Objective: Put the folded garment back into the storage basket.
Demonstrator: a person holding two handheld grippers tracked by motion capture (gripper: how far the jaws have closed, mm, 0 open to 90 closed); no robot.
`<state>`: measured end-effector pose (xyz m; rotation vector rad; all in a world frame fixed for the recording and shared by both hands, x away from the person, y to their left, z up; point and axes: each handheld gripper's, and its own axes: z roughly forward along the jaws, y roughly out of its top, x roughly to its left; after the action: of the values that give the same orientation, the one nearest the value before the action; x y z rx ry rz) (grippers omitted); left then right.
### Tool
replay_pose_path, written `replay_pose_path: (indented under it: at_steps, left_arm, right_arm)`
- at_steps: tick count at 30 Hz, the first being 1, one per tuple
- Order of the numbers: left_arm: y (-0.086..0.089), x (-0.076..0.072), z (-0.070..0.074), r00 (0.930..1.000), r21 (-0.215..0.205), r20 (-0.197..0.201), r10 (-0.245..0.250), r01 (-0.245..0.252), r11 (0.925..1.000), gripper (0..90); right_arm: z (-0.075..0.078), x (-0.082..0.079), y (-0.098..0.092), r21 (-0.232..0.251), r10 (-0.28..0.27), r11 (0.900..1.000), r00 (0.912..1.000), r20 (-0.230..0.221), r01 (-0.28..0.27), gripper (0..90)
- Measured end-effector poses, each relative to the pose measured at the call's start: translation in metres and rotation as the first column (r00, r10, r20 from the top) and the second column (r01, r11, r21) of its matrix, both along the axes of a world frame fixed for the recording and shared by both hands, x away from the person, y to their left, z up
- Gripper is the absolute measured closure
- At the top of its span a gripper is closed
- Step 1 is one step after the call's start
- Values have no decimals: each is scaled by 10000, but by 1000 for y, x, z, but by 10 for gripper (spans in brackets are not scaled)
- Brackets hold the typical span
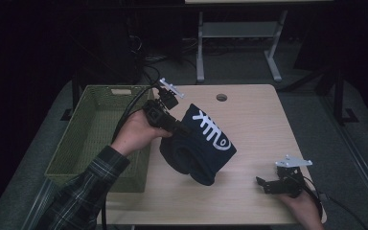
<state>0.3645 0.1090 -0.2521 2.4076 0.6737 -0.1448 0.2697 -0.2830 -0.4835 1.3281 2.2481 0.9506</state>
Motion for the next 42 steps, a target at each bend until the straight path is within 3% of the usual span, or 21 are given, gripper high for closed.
replay_pose_path:
  at_steps: [13, 24, 34, 42]
  left_arm:
    - [30, 3, 25, 9985, -232, 165, 515, -511, 9984, 724]
    - [61, 2, 46, 9934, -365, 386, 1081, -1067, 9936, 724]
    - [92, -1, 59, 9829, -504, 597, 1739, -1710, 9840, 724]
    - [119, -4, 67, 9704, -730, 707, 2311, -2261, 9714, 724]
  right_arm:
    - [0, 0, 0, 2, -3, 10000, 10000, 0, 3, 26]
    - [0, 0, 0, 2, -6, 10000, 10000, 2, 6, 27]
    - [0, 0, 0, 5, -10, 10000, 10000, 2, 10, 27]
    - [0, 0, 0, 7, -14, 10000, 10000, 0, 14, 28]
